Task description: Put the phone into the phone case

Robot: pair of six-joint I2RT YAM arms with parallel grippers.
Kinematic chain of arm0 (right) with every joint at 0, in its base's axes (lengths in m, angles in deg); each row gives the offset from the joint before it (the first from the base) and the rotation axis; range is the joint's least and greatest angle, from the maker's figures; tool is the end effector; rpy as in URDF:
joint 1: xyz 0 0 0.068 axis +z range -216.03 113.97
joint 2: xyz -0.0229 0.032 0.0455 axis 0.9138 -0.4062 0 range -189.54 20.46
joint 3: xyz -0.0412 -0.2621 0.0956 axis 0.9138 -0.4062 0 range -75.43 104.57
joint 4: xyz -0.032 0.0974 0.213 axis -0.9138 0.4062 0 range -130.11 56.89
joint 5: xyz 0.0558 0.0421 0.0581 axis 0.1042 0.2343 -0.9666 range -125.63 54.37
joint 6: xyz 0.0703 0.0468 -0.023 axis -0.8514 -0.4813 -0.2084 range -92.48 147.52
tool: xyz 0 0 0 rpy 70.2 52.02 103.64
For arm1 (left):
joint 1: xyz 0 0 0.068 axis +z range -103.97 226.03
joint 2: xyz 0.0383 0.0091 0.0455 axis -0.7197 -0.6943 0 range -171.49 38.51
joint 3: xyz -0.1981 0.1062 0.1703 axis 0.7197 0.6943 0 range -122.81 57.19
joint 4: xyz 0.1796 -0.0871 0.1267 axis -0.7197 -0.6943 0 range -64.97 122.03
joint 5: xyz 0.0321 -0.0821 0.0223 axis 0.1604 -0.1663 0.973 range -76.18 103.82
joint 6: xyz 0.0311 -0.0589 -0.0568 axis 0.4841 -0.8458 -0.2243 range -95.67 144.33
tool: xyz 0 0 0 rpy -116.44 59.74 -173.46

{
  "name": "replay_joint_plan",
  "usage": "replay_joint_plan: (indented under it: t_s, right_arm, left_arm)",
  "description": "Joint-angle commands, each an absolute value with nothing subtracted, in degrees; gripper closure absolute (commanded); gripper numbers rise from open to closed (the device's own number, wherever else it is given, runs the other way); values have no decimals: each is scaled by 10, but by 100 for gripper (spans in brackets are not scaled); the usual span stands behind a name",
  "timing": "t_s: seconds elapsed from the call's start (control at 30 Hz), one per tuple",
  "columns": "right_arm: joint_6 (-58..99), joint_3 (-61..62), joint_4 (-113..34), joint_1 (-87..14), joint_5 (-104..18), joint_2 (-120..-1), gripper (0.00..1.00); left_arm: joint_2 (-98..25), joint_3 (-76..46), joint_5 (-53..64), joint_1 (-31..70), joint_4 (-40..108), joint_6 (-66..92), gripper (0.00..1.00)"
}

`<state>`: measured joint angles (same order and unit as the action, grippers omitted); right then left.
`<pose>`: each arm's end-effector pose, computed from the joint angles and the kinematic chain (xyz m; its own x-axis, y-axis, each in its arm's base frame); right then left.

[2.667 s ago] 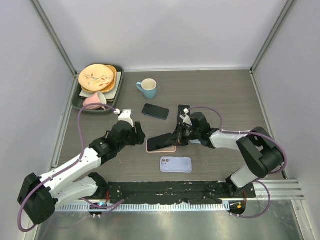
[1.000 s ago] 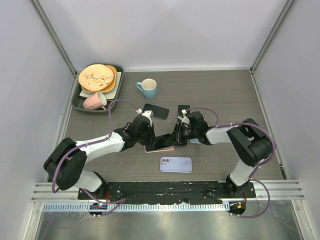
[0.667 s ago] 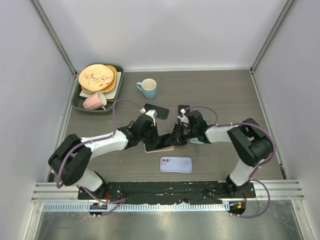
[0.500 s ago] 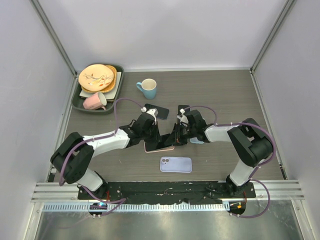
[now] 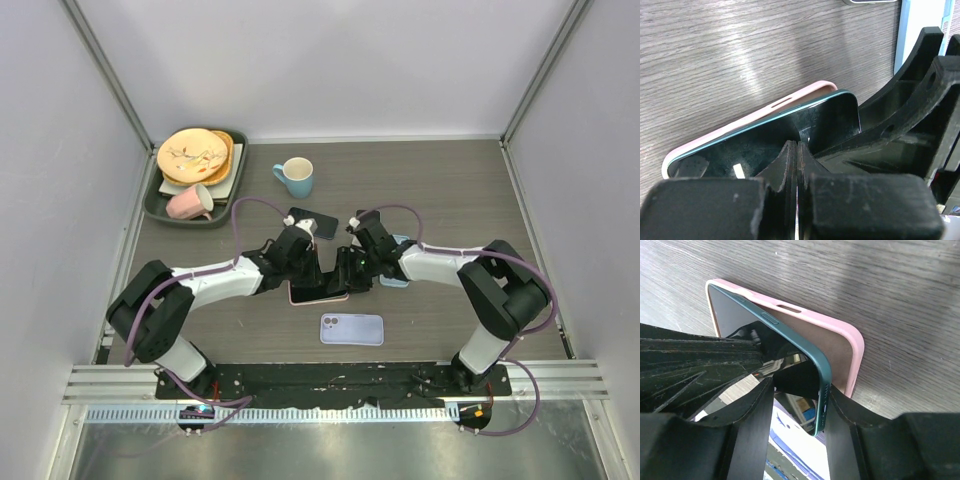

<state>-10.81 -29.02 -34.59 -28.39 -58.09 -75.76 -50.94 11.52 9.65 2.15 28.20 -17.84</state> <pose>0.2345 0.2183 0.1377 -0.9676 -0.0226 -0.2513 -0.1739 0.7814 0.5993 0.2256 -0.2249 0.1675 -0.8825 -0.0804 -0.4635 0.1810 0.8514 -0.4924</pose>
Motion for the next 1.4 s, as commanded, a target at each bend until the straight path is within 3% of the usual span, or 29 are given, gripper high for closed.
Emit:
replay_joint_plan:
  t_s: [0.0,0.17,0.43,0.9,1.07,1.2,1.37]
  right_arm:
    - [-32,-304,-204,-256,-366,-796,53]
    - [-29,-274,-157,-225,-292,-789,47]
    - [-24,-231,-103,-195,-218,-790,46]
    - [-27,-211,-83,-175,-199,-731,46]
    - [-35,-230,-99,-177,-183,-656,43]
    - [-35,-270,-129,-201,-201,-597,41]
    - [-34,-348,-238,-292,-406,-543,40]
  left_arm:
    - [-522,119,99,16,258,-183,100]
    - [-521,124,113,16,253,-186,100]
    - [-522,130,121,14,252,-186,100]
    - [-521,138,151,9,244,-191,100]
    - [-523,135,156,7,242,-191,100]
    - [-521,135,157,6,241,-192,100]
    - [-518,134,159,5,241,-192,100]
